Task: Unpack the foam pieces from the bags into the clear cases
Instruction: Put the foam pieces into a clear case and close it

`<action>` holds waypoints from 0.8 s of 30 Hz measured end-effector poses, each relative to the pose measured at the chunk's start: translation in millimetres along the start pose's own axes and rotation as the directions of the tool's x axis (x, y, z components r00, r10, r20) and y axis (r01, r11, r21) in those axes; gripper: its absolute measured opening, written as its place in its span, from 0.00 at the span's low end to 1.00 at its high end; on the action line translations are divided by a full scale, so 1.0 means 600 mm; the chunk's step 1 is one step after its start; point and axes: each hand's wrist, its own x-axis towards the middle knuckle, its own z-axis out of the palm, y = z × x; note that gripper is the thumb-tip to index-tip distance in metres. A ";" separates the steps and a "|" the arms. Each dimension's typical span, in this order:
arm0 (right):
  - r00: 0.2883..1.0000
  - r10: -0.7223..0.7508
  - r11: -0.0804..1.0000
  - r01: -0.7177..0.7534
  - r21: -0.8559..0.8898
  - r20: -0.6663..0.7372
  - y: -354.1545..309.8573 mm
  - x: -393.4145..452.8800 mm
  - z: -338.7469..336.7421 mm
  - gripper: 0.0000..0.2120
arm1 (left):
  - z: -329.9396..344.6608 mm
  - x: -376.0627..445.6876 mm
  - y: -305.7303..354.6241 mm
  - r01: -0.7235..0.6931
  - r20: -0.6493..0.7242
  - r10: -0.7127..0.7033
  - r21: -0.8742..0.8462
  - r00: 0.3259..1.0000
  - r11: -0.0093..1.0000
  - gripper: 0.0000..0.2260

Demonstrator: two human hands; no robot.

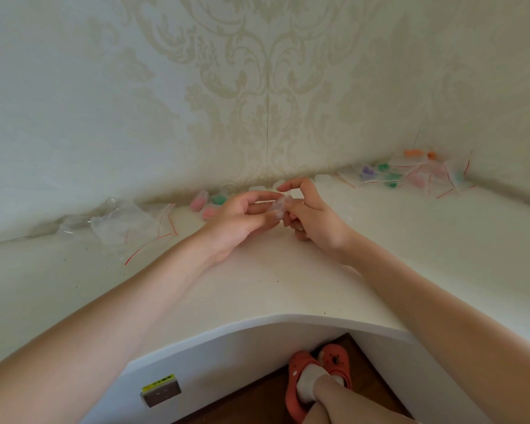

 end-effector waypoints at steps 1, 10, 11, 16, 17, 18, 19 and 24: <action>1.000 0.000 1.000 0.000 0.003 0.004 0.001 0.000 0.000 0.07 | -0.001 0.001 0.000 0.011 0.004 -0.011 -0.019 1.000 1.000 0.11; 0.987 -0.160 0.968 0.154 -0.197 -0.018 0.002 0.001 -0.003 0.07 | -0.004 0.005 0.006 0.115 0.001 -0.118 -0.239 0.993 0.964 0.08; 0.986 -0.166 0.966 0.157 -0.205 -0.029 0.003 0.001 -0.004 0.06 | -0.004 0.005 0.008 0.125 -0.006 -0.130 -0.256 0.991 0.959 0.07; 0.965 -0.262 0.900 0.237 -0.365 -0.020 0.007 -0.003 -0.003 0.05 | 0.000 0.005 0.005 0.108 -0.059 -0.125 -0.240 0.990 0.965 0.06; 0.961 -0.276 0.886 0.252 -0.390 -0.008 0.007 -0.005 -0.003 0.05 | 0.003 0.004 0.003 0.090 -0.091 -0.113 -0.231 0.989 0.969 0.05; 0.960 -0.280 0.874 0.259 -0.412 0.009 0.007 -0.006 -0.005 0.05 | 0.005 0.004 0.000 0.070 -0.123 -0.096 -0.201 0.988 0.977 0.04; 0.959 -0.281 0.861 0.265 -0.434 0.029 0.008 -0.007 -0.006 0.06 | 0.007 0.004 -0.002 0.056 -0.146 -0.081 -0.165 0.986 0.985 0.04; 0.955 -0.288 0.793 0.275 -0.543 0.062 0.014 -0.006 -0.002 0.06 | 0.005 0.004 -0.004 0.026 -0.133 -0.030 -0.032 0.991 0.999 0.04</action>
